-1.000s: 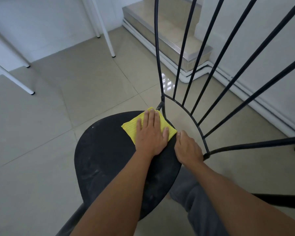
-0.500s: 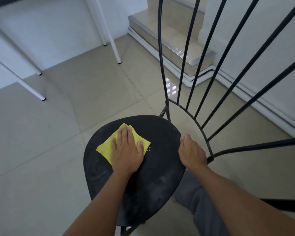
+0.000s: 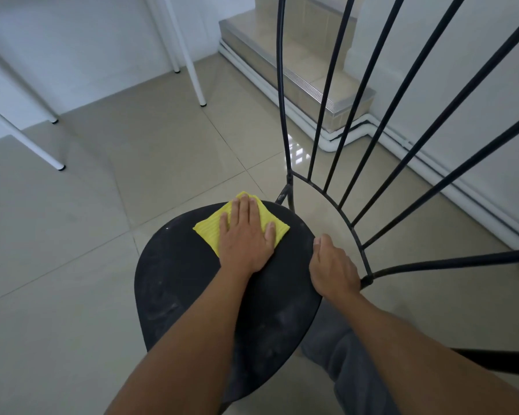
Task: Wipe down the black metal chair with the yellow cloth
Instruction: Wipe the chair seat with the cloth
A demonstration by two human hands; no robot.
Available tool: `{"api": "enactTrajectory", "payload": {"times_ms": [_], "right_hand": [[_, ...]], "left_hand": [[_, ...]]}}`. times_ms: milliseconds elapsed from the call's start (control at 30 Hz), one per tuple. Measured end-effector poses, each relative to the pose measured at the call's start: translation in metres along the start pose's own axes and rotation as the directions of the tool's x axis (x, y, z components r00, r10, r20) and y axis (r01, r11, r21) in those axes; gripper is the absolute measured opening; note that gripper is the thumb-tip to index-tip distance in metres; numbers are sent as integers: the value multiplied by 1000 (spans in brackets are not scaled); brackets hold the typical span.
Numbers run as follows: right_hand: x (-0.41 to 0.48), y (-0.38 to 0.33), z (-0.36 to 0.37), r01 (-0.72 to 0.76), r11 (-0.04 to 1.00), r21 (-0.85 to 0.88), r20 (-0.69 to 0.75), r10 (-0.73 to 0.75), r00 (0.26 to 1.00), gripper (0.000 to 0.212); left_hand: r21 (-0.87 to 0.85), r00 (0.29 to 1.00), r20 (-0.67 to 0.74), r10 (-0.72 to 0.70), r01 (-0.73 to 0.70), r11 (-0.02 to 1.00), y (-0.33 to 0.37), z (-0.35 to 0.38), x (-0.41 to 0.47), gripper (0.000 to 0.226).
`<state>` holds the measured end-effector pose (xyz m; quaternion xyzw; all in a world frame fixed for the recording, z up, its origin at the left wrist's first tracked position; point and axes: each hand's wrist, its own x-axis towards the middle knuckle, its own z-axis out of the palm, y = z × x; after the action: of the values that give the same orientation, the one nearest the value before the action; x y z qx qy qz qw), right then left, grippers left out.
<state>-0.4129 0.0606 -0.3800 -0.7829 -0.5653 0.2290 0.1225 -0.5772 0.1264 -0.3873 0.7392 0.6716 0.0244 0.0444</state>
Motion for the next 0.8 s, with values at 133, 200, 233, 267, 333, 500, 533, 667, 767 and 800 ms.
{"api": "enactTrajectory", "payload": {"times_ms": [133, 200, 233, 267, 333, 500, 533, 667, 767, 800], "right_hand": [[1, -1, 0, 5, 1000, -10, 0, -5, 1000, 34], [3, -2, 0, 8, 1000, 1, 0, -8, 1000, 34], [5, -2, -1, 10, 1000, 4, 3, -10, 1000, 33], [7, -3, -2, 14, 1000, 5, 6, -14, 1000, 32], [14, -5, -3, 26, 1000, 9, 0, -26, 1000, 32], [30, -11, -7, 35, 999, -28, 17, -34, 999, 37], [30, -12, -9, 28, 999, -26, 17, -28, 999, 37], [3, -11, -3, 44, 988, 145, -214, -12, 977, 21], [-39, -18, 5, -10, 954, 301, -388, 132, 912, 29], [-51, -22, 6, -38, 932, 360, -402, 192, 895, 29]], "left_hand": [[33, 996, -23, -82, 82, 996, -33, -2, -2, 74], [43, 994, -37, -104, 105, 994, -45, -4, -8, 75], [45, 993, -36, -112, 114, 992, -48, -4, -10, 75], [47, 992, -36, -123, 124, 991, -51, -4, -13, 75], [44, 990, -33, -140, 142, 989, -56, -5, -17, 76], [42, 987, -28, -159, 160, 986, -64, -5, -29, 77], [40, 986, -32, -162, 163, 986, -65, -6, -32, 77], [24, 984, -1, -180, 180, 983, -66, -9, -45, 77], [7, 986, 8, -168, 168, 986, -67, -10, -58, 76], [-10, 987, 9, -161, 161, 987, -68, -10, -62, 76]]}}
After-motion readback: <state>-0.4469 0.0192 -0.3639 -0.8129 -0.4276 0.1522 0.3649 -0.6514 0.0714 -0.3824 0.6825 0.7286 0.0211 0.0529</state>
